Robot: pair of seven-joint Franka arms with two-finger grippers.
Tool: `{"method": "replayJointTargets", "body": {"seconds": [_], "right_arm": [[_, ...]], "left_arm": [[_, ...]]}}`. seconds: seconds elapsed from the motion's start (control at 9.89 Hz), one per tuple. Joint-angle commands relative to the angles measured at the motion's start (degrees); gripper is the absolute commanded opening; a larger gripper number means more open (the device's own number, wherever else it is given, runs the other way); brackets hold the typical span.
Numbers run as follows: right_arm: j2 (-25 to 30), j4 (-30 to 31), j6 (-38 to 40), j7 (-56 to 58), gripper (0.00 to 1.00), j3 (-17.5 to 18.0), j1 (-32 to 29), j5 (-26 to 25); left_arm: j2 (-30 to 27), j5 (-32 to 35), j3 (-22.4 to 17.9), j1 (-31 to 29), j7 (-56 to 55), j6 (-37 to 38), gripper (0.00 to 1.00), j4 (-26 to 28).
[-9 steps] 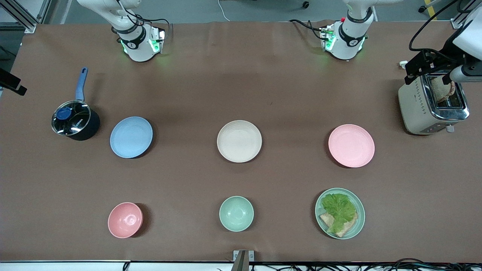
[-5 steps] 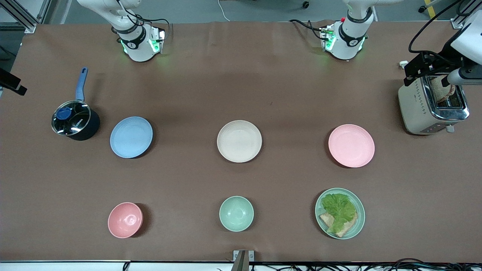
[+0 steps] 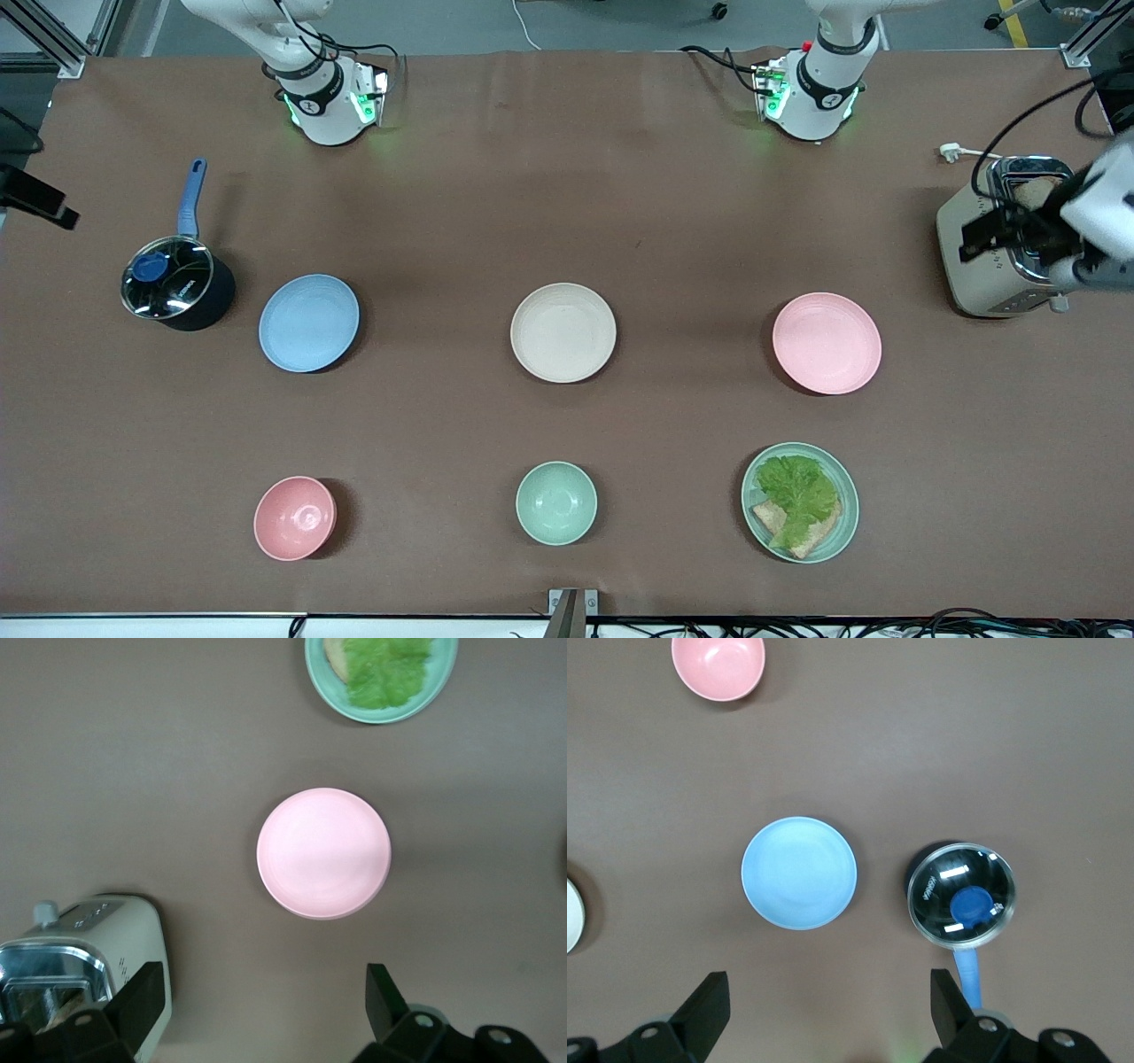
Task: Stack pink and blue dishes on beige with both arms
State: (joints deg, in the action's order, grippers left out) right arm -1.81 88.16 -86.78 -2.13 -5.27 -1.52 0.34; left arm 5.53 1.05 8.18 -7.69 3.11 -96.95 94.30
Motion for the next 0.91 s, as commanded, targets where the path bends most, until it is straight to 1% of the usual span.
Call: {"method": "replayJointTargets", "body": {"seconds": [0.0, 0.1, 0.2, 0.3, 0.4, 0.51, 0.61, 0.71, 0.81], "right_arm": [[-2.9, 8.9, -10.5, 5.0, 1.00, 0.0, 0.1, 1.3], [-5.7, 10.3, -13.0, 7.3, 1.00, 0.0, 0.0, 1.4], [-8.6, 11.7, -15.9, 10.7, 1.00, 0.0, -0.1, 1.9], [-11.4, 13.3, -19.0, 14.4, 1.00, -0.2, -0.4, 4.2], [-13.0, 16.1, -23.4, 18.5, 1.00, -0.4, -0.7, 7.4], [-14.4, 19.6, -28.3, 22.1, 1.00, -0.4, -0.9, 9.7], [-15.8, 22.7, -33.2, 25.8, 1.00, -0.6, -1.0, 12.2], [-18.1, 24.2, -36.1, 31.2, 1.00, -0.6, -1.8, 15.2], [-20.5, 24.4, -37.0, 37.4, 1.00, -1.0, -3.0, 19.0]], "left_arm": [[0.4, 0.7, 0.1, -0.3, 0.7, -16.2, 1.00, 14.7], [2.4, 0.7, 0.1, -0.3, 2.9, -22.1, 1.00, 18.0], [5.4, 0.7, 0.1, -0.9, 6.2, -25.5, 1.00, 18.6], [8.3, 0.7, 0.3, -2.2, 9.5, -28.3, 1.00, 18.9], [11.1, 0.7, 0.2, -2.8, 12.4, -33.7, 1.00, 20.6], [13.5, 0.7, 0.3, -3.1, 13.7, -38.5, 1.00, 22.0], [15.8, 0.7, 0.3, -3.1, 14.9, -40.1, 1.00, 22.2], [18.0, 0.7, 0.3, -3.2, 15.4, -40.3, 0.94, 22.0], [19.8, 0.7, 0.3, -3.2, 16.0, -41.3, 0.85, 22.1]]}}
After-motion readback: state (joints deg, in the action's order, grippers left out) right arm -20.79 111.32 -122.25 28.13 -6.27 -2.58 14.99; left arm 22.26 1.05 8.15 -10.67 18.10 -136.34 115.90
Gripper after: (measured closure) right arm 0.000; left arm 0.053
